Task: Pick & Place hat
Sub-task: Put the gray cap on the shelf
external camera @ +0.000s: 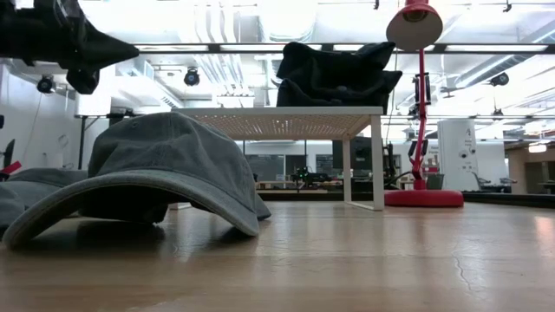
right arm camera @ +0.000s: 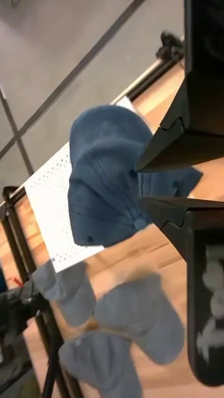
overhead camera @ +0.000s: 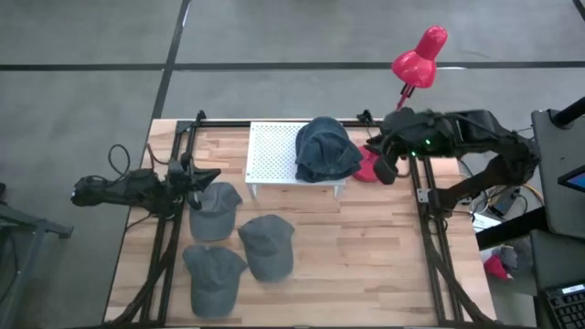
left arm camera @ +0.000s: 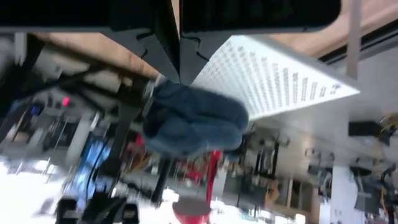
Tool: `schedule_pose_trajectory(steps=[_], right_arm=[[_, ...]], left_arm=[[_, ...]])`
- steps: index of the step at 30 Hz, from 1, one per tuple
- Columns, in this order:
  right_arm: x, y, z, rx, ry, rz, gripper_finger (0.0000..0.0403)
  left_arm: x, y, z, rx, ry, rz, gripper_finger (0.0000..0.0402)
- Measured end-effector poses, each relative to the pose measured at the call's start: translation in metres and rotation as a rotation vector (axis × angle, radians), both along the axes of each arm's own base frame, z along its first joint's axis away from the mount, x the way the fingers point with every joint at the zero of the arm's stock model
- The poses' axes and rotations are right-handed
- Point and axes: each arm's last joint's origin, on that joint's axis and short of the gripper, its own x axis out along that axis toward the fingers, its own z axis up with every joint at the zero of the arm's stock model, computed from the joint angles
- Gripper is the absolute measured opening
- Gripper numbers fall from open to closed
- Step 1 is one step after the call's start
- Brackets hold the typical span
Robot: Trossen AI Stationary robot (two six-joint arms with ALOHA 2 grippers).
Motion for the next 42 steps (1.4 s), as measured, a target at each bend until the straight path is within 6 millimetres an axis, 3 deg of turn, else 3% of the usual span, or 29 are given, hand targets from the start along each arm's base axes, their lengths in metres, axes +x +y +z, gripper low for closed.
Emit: schedule_pose_trajectory(steps=[13,23,36,42], right_arm=[[-0.011,0.009,-0.063,0.038,-0.200,-0.005,0.0072],[-0.028,0.008,-0.099,0.046,-0.325,0.002,0.0065],[-0.066,0.004,-0.125,0.047,-0.454,0.010,0.0072],[-0.071,0.003,-0.148,0.049,-0.478,0.017,0.0061]], left_arm=[[0.007,-0.001,0.042,-0.132,0.457,0.051,0.0000],[0.023,-0.003,0.064,-0.371,0.845,0.251,0.0000],[0.045,-0.013,0.054,-0.655,1.180,0.312,0.0000],[0.040,-0.014,0.049,-0.755,1.284,0.402,0.0000]])
